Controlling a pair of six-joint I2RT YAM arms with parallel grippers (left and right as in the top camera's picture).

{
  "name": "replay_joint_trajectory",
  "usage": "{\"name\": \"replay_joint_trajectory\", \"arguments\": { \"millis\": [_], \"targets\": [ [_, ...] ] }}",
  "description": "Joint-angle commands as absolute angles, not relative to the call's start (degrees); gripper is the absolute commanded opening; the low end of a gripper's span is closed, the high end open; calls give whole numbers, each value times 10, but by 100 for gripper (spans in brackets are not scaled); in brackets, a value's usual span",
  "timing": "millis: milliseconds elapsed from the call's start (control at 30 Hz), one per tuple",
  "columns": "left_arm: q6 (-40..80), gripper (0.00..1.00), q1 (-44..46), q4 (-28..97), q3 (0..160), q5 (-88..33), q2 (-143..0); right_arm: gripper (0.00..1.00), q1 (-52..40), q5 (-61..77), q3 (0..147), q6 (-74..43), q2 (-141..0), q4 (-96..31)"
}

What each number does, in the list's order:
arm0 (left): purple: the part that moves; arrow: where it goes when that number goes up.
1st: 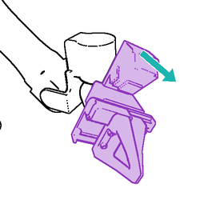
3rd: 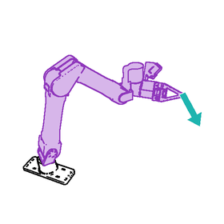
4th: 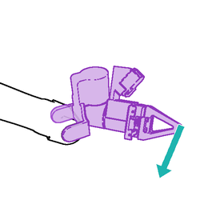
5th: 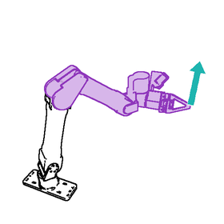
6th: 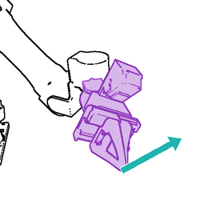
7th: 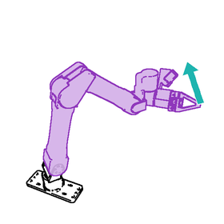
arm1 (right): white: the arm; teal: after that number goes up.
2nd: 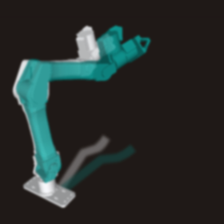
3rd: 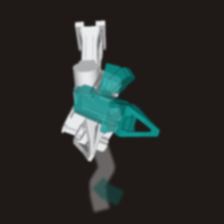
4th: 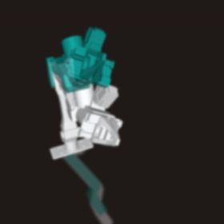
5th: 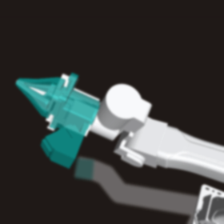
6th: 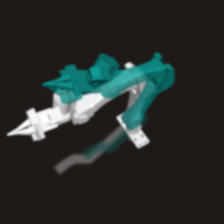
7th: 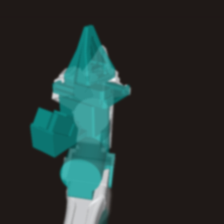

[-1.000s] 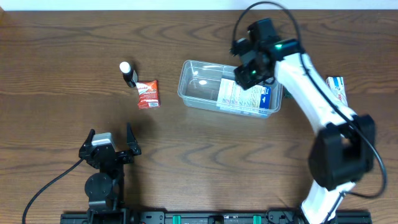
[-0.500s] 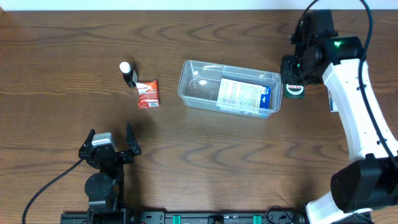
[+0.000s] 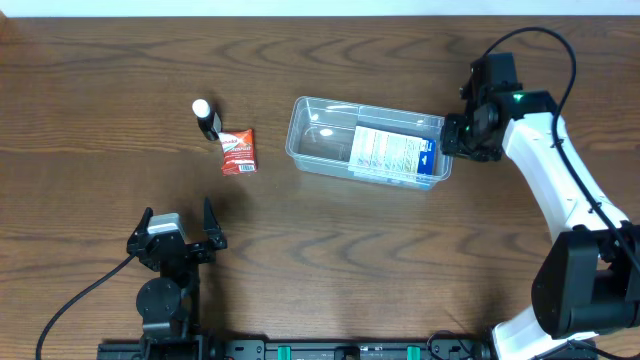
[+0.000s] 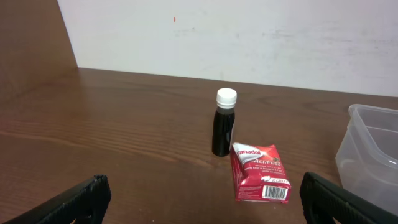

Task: Pack container
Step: 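Push the blue box down flat in the container, open and withdraw right gripper, then move the right gripper to the white Panadol box and grasp it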

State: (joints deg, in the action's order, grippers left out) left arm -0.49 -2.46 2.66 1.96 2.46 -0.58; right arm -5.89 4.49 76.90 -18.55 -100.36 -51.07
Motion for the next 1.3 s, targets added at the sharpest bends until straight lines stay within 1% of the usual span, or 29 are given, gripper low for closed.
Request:
{"name": "replay_joint_trajectory", "arguments": {
  "millis": [0,100,200,333,433,467,700,1000,1200,1267],
  "targets": [
    [-15,98,-22,38,2,25,-2,34,-56,50,749,-208,-1008,-491],
    [-15,98,-22,38,2,25,-2,32,-56,50,740,-208,-1008,-472],
    [-15,98,-22,38,2,25,-2,25,-57,50,737,-208,-1008,-466],
    [-15,98,-22,38,2,25,-2,20,-56,48,737,-208,-1008,-464],
    [-15,98,-22,38,2,25,-2,12,-56,34,737,-205,-1008,-464],
    [-15,98,-22,38,2,25,-2,11,-56,31,737,-201,-1008,-464],
    [-15,98,-22,38,2,25,-2,10,-56,33,737,-156,-1008,-460],
    [-15,98,-22,38,2,25,-2,11,-56,46,737,-70,-1008,-422],
    [-15,98,-22,38,2,25,-2,11,-56,50,737,-51,-1008,-416],
    [-15,98,-22,38,2,25,-2,9,-56,50,737,-41,-1008,-412]
  ]
}}
